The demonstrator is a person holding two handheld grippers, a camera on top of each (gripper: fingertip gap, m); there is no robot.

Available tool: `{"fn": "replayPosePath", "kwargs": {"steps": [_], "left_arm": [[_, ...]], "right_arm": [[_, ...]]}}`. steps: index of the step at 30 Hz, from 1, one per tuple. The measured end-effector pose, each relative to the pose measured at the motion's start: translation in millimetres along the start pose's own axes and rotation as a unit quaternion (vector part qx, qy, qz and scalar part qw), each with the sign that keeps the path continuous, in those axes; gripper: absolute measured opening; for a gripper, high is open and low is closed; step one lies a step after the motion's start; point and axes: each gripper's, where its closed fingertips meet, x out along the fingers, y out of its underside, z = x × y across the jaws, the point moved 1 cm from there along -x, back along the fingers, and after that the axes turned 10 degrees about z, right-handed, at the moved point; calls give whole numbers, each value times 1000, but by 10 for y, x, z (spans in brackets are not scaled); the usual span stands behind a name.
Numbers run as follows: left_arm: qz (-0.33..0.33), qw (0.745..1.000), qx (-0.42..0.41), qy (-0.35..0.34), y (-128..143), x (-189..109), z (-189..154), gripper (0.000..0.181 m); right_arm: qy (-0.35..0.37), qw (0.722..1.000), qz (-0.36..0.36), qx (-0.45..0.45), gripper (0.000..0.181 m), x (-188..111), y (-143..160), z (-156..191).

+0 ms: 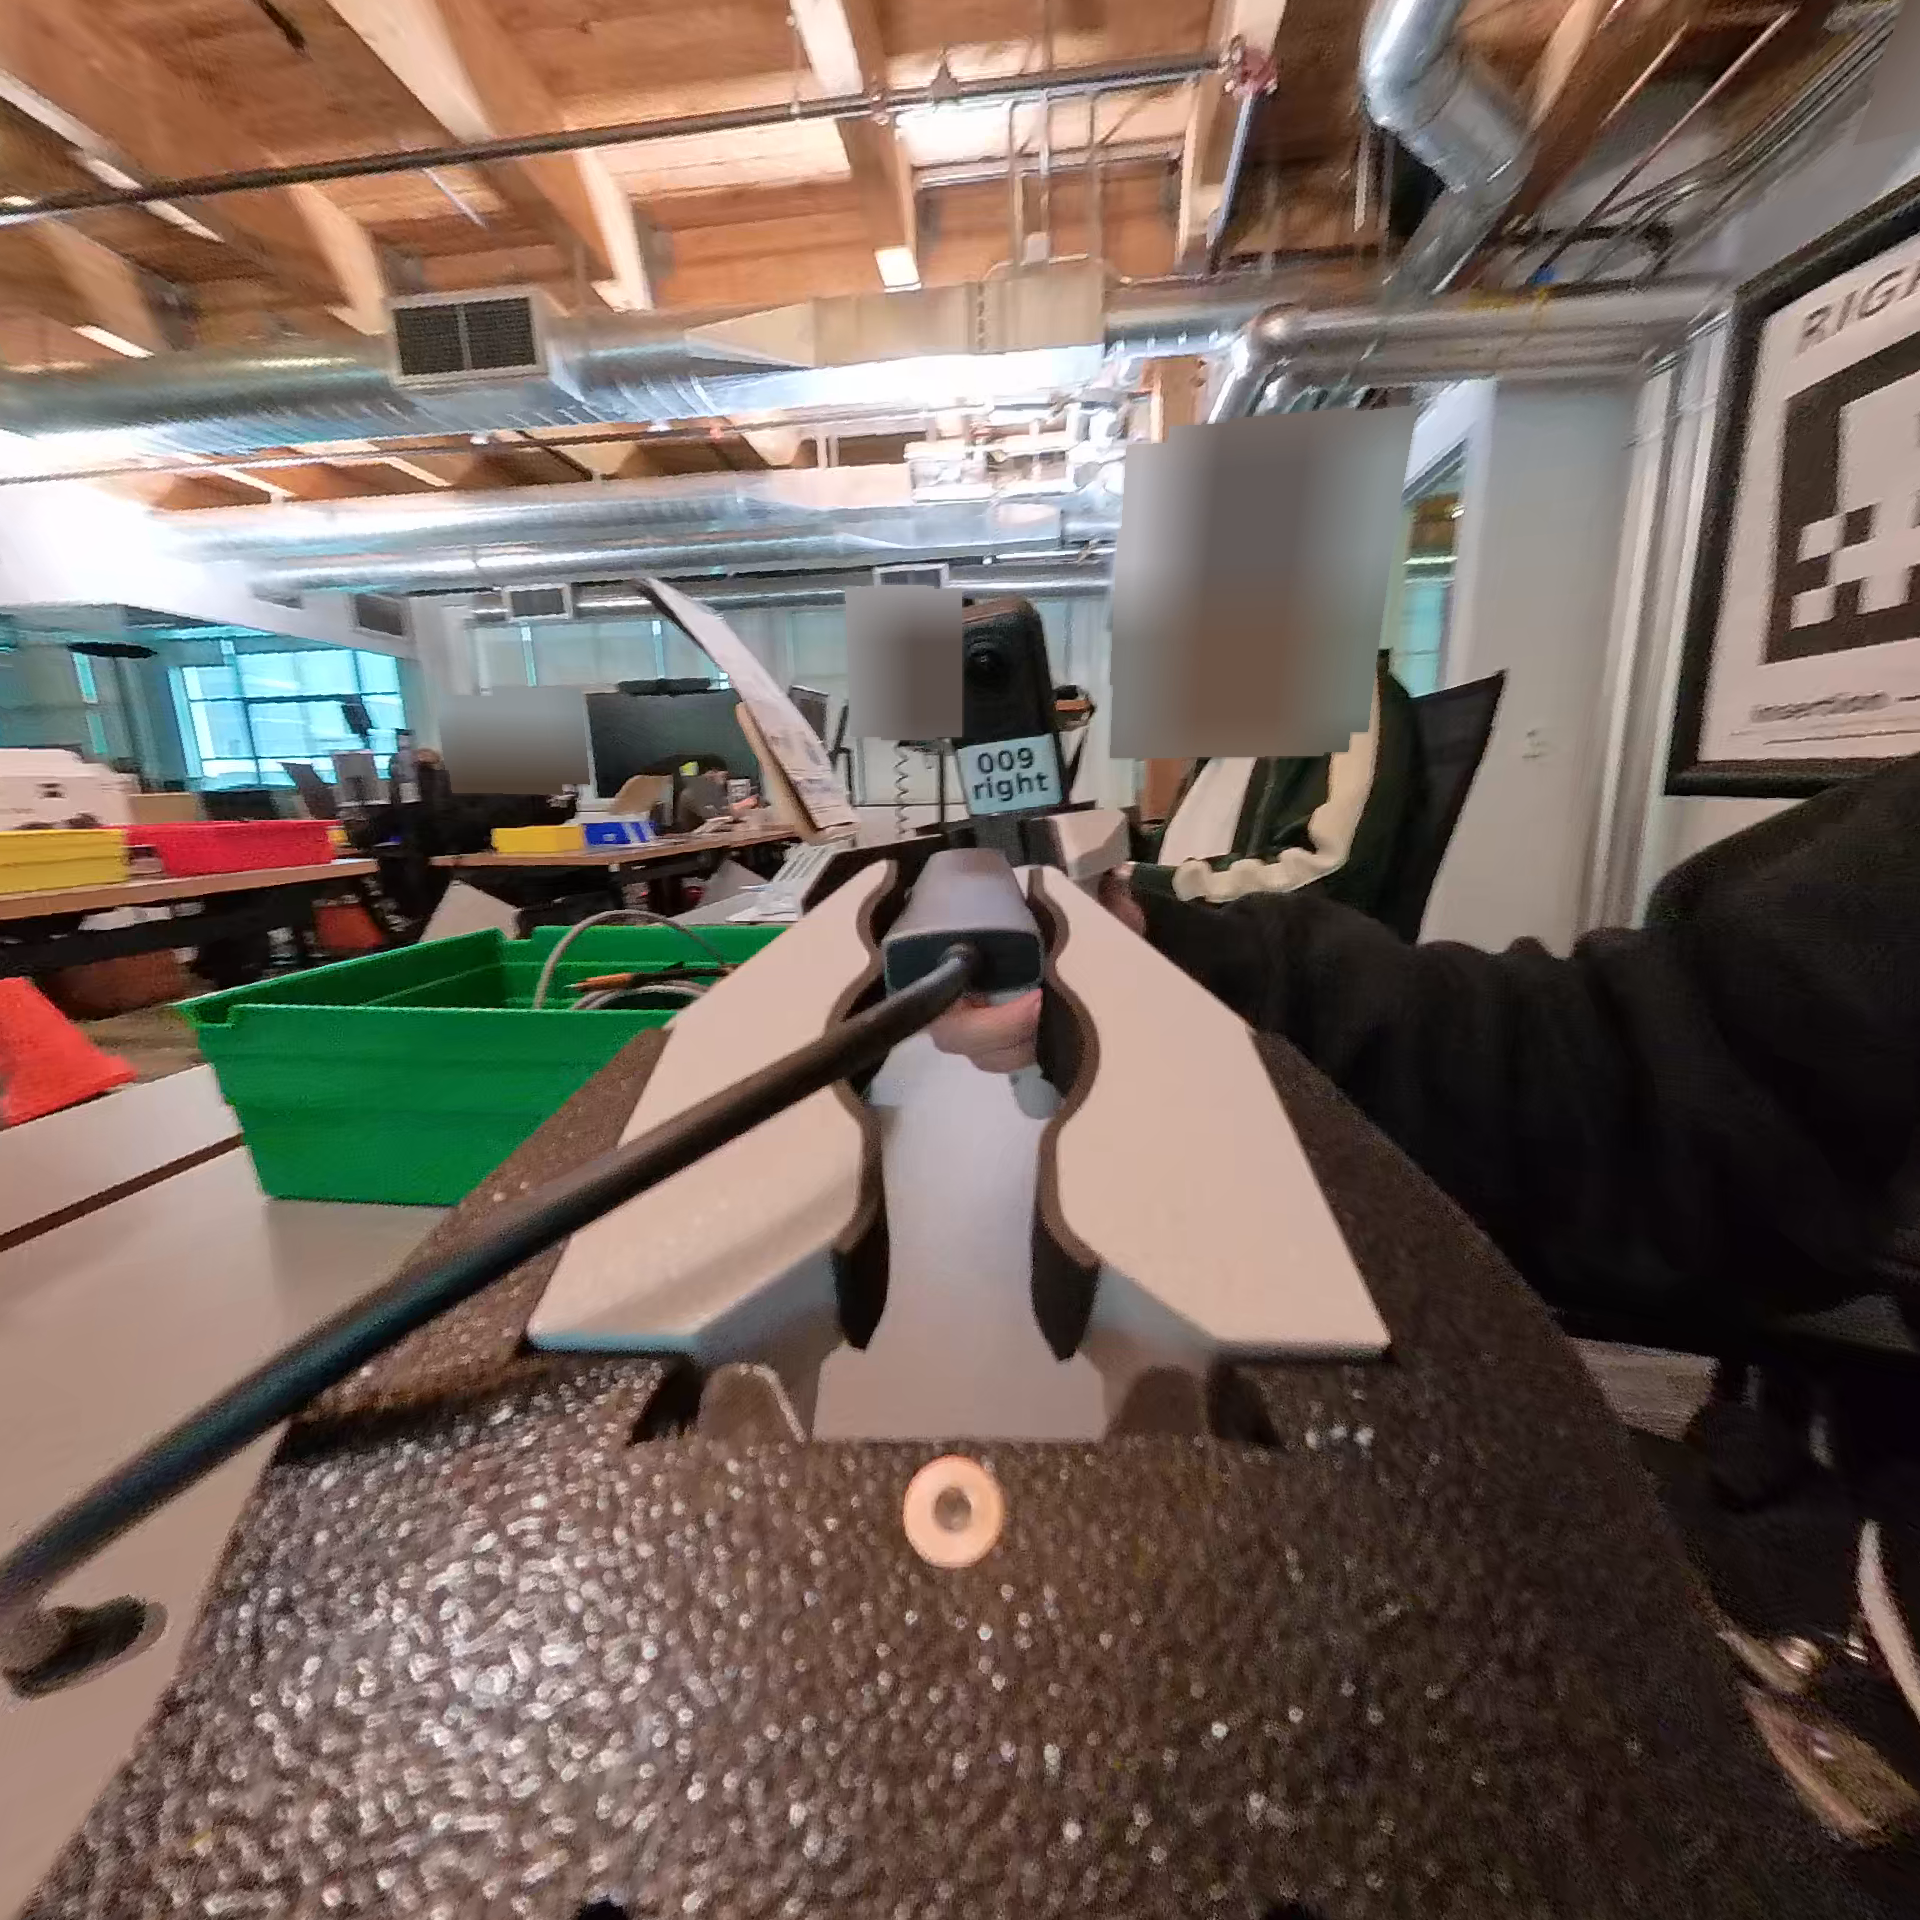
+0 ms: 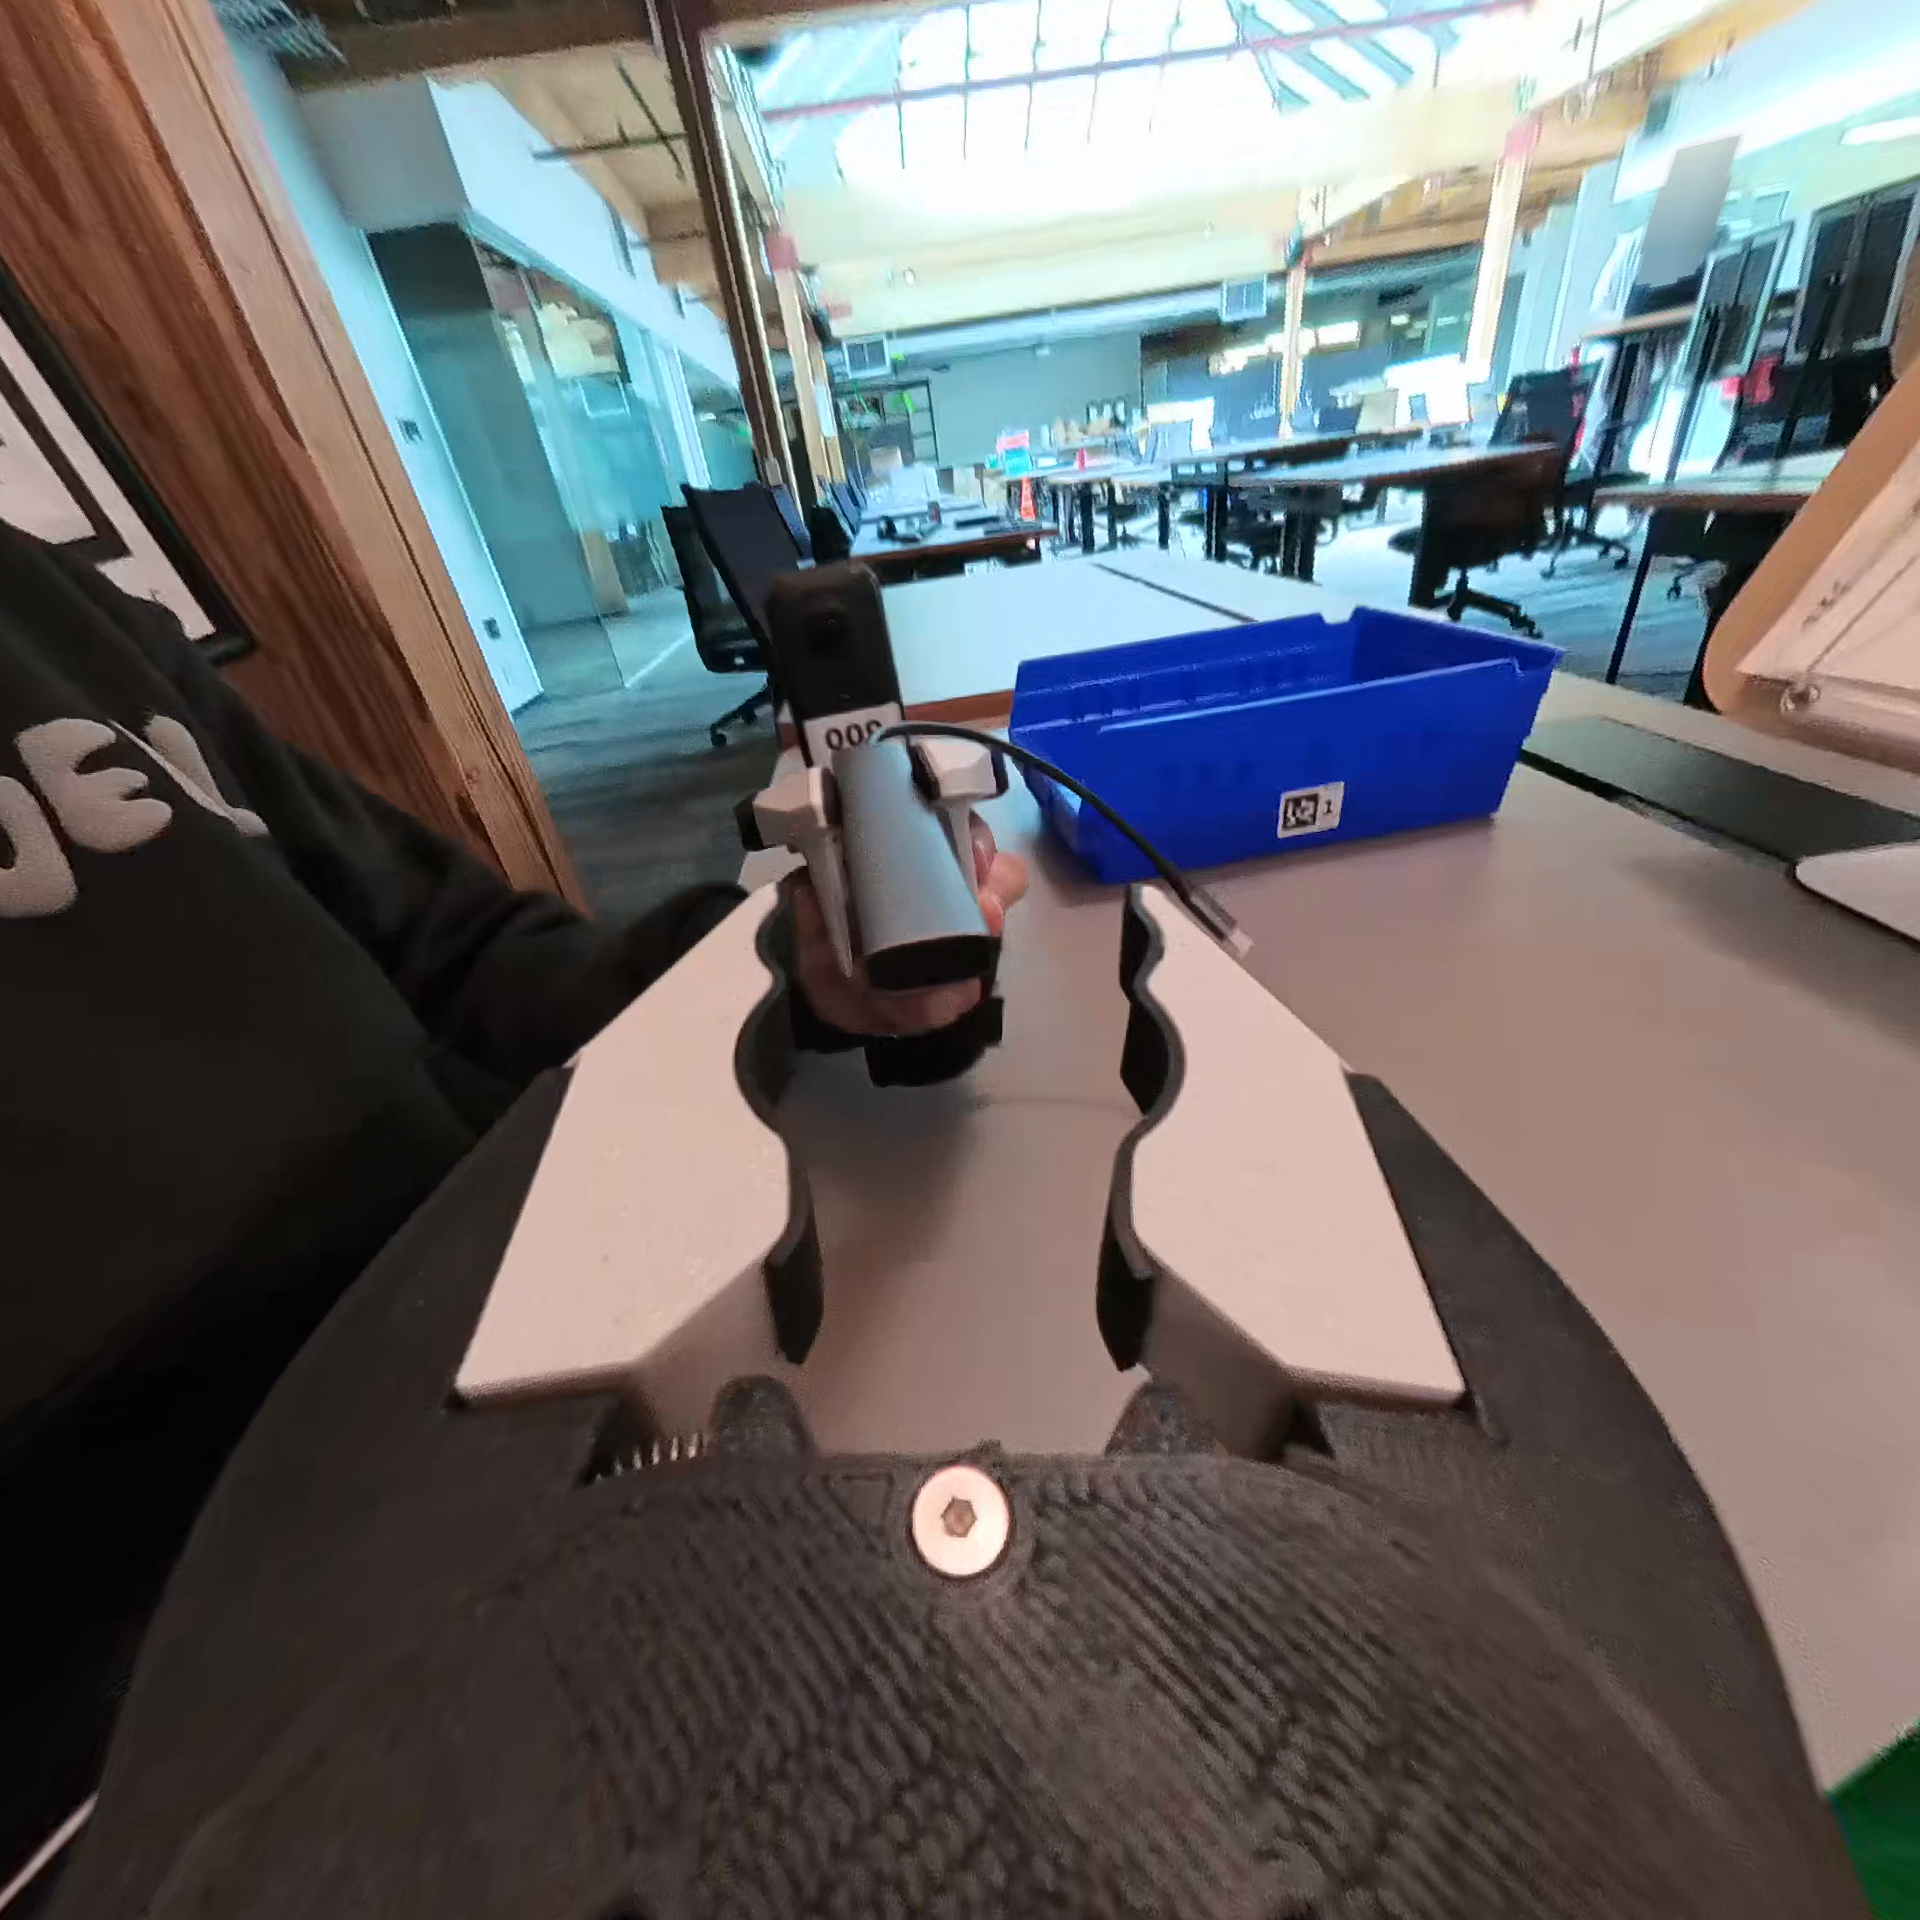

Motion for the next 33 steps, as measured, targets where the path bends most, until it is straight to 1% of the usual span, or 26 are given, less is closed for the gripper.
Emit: {"fn": "replayPosePath", "kwargs": {"steps": [2,7,9,10,13,17,18,19,21,22,24,26,28,29,30,31,33], "left_arm": [[-3,1000,-9,19,-6,5,-40,21],[-3,999,-11,30,-2,12,-67,21],[3,999,-12,36,17,28,-85,21],[11,999,-8,35,39,41,-91,21],[8,999,-10,40,33,35,-101,21],[2,999,-16,46,27,34,-111,22],[-1,999,-18,35,26,34,-81,25],[-6,1000,-15,13,17,30,-30,31],[-20,999,-5,-41,-9,-4,81,57],[-17,998,-2,-58,5,-9,113,65],[9,999,-9,-52,84,43,92,74],[44,998,-17,-40,195,119,62,81],[68,997,-14,-45,268,153,69,83],[74,996,-10,-53,289,156,85,83],[78,995,-8,-56,302,157,89,81],[80,995,-9,-57,310,161,90,80],[88,994,-17,-59,340,172,106,79]], "right_arm": [[-11,1000,-1,-2,60,13,15,42],[-43,999,8,-5,34,57,58,171],[-44,999,10,-9,24,87,64,187],[-45,999,9,-13,22,99,61,199],[-46,999,8,-16,22,117,50,217],[-28,999,7,-29,22,112,34,228],[-14,999,4,-35,22,108,27,213],[5,999,0,-43,22,89,5,190],[40,998,-22,-50,22,-10,-116,137],[62,996,-37,-52,22,-89,-209,93],[122,988,-73,-54,22,-316,-451,-51],[215,971,-95,-51,22,-630,-694,-299],[308,947,-71,-51,22,-955,-851,-565],[359,931,-53,-38,22,-1132,-910,-723],[390,920,-20,-21,22,-1269,-927,-863],[404,914,23,-9,22,-1361,-919,-982],[447,891,81,-11,22,-1559,-944,-1243]]}}
